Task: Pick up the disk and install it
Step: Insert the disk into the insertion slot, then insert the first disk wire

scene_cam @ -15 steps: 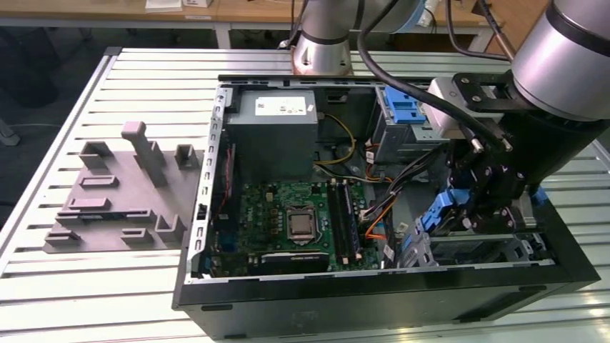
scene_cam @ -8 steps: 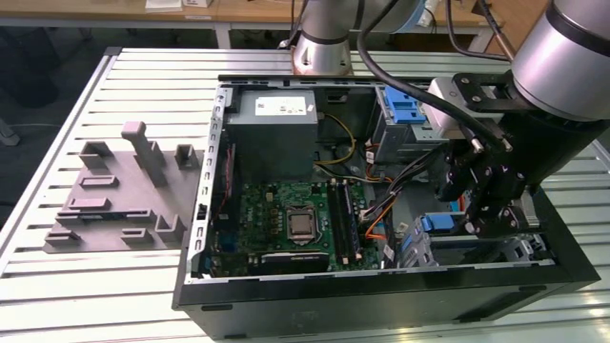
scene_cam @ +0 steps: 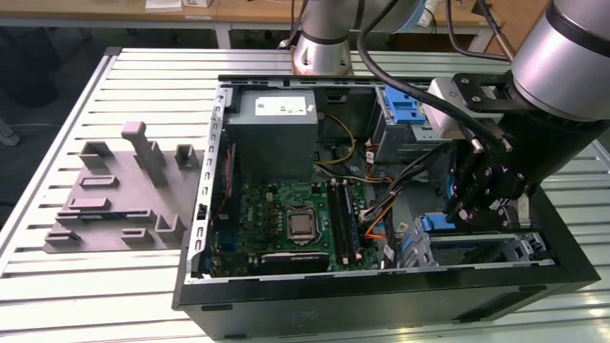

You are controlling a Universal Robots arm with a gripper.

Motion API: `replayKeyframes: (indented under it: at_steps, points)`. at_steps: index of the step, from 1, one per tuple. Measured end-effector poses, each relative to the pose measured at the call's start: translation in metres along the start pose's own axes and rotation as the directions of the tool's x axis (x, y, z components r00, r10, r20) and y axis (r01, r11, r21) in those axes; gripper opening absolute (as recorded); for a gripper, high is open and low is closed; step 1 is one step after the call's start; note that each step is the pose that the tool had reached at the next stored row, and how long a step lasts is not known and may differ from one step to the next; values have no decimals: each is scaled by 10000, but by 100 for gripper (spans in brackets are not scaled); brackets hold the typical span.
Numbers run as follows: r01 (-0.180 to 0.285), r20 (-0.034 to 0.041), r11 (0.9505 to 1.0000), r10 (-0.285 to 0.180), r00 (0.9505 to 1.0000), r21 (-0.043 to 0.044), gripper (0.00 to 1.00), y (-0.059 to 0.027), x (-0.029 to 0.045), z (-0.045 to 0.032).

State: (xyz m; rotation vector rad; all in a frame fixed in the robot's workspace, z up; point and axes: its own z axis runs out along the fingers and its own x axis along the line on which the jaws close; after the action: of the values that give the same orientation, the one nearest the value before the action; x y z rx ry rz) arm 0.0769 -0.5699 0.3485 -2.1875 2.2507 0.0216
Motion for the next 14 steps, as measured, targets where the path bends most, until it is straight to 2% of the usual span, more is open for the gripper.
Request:
replayKeyframes:
  at_steps: [1,2,4,14]
  points:
    - [0,0,10000,0,10000,0,19,0,0,0]
    - [0,1,10000,0,10000,0,19,0,0,1]
    - [0,0,10000,0,10000,0,11,0,0,1]
    - [0,0,10000,0,10000,0,11,0,0,30]
